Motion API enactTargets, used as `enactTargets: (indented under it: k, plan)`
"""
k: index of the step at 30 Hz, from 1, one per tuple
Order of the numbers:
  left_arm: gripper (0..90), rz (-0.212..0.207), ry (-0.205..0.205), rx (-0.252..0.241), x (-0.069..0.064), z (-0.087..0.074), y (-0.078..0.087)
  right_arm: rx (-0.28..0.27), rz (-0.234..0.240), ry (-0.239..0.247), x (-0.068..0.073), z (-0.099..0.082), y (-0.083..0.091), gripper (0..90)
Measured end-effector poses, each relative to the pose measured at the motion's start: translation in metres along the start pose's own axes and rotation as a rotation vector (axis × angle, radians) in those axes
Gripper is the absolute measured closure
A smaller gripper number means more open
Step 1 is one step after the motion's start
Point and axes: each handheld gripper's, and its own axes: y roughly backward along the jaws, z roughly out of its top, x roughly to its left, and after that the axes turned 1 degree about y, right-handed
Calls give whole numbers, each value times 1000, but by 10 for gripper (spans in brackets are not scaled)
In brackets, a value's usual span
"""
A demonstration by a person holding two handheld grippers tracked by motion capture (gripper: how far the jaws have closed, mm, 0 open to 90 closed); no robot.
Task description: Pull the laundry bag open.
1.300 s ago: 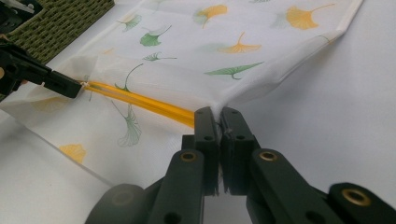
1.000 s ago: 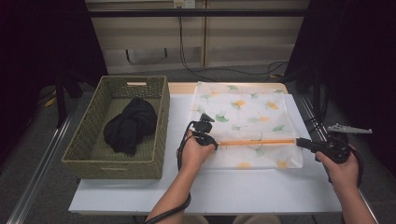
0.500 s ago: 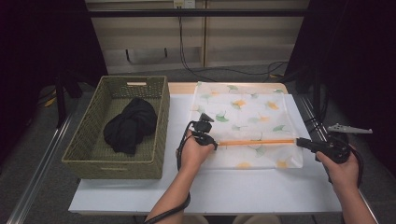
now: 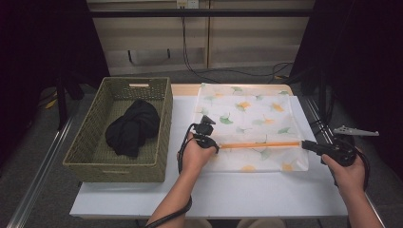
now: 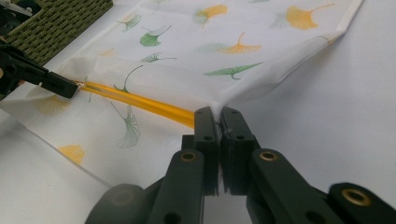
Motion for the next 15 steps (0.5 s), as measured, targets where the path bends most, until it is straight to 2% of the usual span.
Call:
enactTargets:
  k: [5,11,13,15]
  plan:
    - [900,1,-8,11,1,0,1,-1,1,-1,0,0,0,867]
    - [900,-8,1,2,3,0,3,-3,2,4,0,0,0,867]
    - [900,17,-2,5,5,0,4,-2,0,5,0,0,0,867]
    - [900,11,13,0,7,-1,4,0,-2,2,-1,0,0,867]
